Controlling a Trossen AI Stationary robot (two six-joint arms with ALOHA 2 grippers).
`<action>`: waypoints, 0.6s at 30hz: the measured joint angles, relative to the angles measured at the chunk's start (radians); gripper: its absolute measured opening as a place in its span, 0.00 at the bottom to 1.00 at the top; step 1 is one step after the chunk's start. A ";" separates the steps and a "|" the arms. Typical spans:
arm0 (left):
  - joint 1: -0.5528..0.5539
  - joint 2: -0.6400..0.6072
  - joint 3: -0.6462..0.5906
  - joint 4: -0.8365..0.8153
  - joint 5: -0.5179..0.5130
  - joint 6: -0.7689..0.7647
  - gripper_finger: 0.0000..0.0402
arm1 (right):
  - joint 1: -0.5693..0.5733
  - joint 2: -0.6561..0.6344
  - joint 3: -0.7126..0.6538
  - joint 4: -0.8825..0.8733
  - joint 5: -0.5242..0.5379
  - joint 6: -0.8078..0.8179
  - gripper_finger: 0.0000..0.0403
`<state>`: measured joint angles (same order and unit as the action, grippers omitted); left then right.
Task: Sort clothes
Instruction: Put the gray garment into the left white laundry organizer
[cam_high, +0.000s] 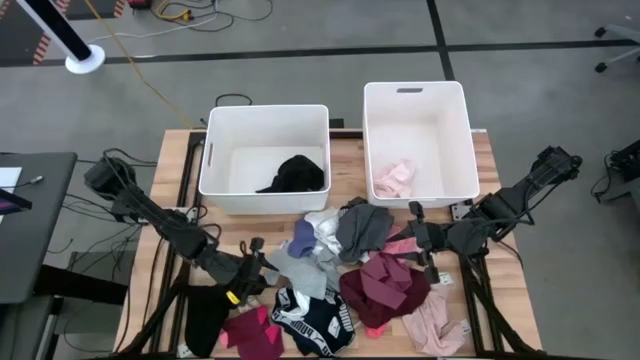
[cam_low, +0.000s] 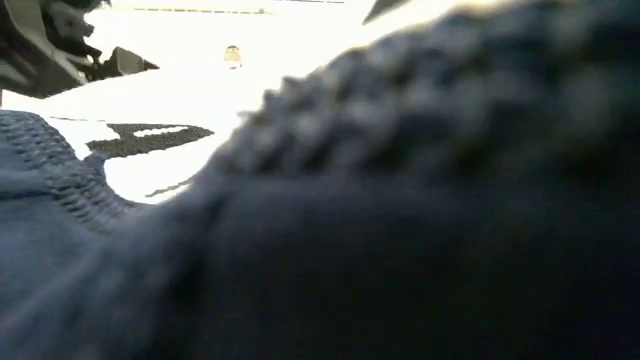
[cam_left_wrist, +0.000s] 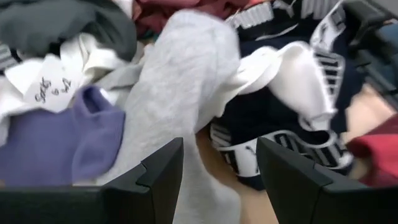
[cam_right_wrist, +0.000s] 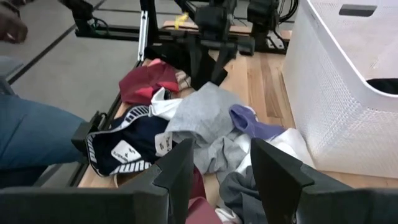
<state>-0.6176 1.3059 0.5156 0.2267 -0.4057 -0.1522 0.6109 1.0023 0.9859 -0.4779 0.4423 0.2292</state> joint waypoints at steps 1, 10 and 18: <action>0.006 0.018 0.000 0.009 -0.014 -0.008 0.49 | 0.000 0.000 0.000 -0.001 0.000 -0.001 0.44; 0.037 0.089 0.000 0.028 -0.161 -0.027 0.41 | 0.000 0.000 0.000 0.002 0.000 0.000 0.44; 0.036 0.089 0.001 0.038 -0.150 0.042 0.04 | 0.000 0.025 0.000 0.004 0.000 0.006 0.44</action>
<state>-0.5819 1.3949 0.5167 0.2648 -0.5552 -0.1100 0.6113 1.0272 0.9859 -0.4735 0.4427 0.2352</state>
